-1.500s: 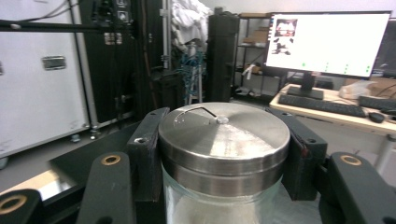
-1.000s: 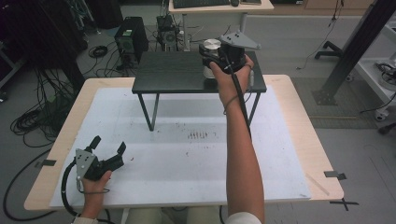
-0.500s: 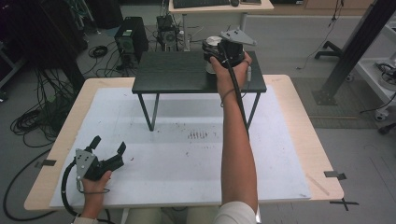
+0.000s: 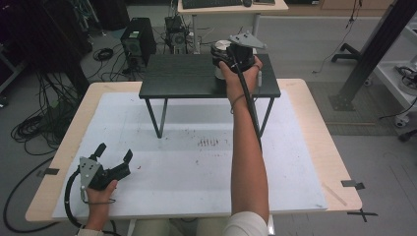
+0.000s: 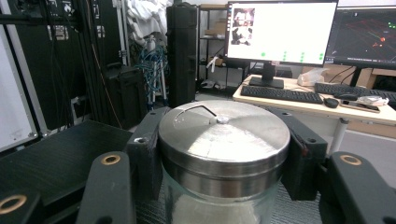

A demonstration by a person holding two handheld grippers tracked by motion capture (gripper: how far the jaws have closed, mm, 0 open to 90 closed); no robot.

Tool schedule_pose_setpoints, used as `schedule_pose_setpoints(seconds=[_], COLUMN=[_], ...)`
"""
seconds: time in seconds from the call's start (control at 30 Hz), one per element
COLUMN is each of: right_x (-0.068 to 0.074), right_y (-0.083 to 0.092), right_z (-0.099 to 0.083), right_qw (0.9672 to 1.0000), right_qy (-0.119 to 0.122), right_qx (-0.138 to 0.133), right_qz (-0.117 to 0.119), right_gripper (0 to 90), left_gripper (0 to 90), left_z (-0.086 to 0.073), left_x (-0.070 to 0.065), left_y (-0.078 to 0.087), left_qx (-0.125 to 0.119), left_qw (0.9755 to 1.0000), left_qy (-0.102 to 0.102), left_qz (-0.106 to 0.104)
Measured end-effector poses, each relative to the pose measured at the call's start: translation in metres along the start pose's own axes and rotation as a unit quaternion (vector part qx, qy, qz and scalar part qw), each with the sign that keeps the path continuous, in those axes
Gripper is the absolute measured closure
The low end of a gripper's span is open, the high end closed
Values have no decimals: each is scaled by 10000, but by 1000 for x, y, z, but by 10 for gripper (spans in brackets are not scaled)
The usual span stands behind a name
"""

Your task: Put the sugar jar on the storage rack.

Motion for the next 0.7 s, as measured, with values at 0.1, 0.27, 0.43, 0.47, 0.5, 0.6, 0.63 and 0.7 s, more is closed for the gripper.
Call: schedule_pose_setpoints(seconds=[0.1,0.27,0.43,0.47,0.5,0.6,0.63,0.7], right_x=[0,-1,-1,-1,0,0,0,0], right_y=[0,0,0,0,0,0,0,0], right_z=[-1,-1,-2,-2,-2,-2,-2,-2], right_qw=[10000,10000,10000,10000,10000,10000,9999,9999], right_qy=[-24,-47,-20,-23,-23,-37,-45,-46], right_qx=[-21,-51,-76,-76,-81,-89,-91,-92], right_qz=[5,14,0,-1,-4,-5,-4,-5], right_gripper=[427,427,427,427,427,427,427,427], left_gripper=[56,56,56,56,56,56,56,56], left_z=[0,0,0,0,0,0,0,0], left_x=[0,0,0,0,0,0,0,0], left_y=[0,0,0,0,0,0,0,0], left_qx=[-2,4,3,2,0,2,2,3], left_qw=[10000,10000,10000,10000,10000,10000,10000,10000], left_qy=[1,2,2,4,4,4,2,4], left_qz=[0,4,4,4,1,2,1,2])
Point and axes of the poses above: each handheld gripper's, and its own axes: y roughly backward along the jaws, z roughly out of its top, x roughly to its left, the point moved 5 cm from there along -y, roughly forward along the jaws, and after that the axes turned 9 degrees about x, right-handed, at the moved point
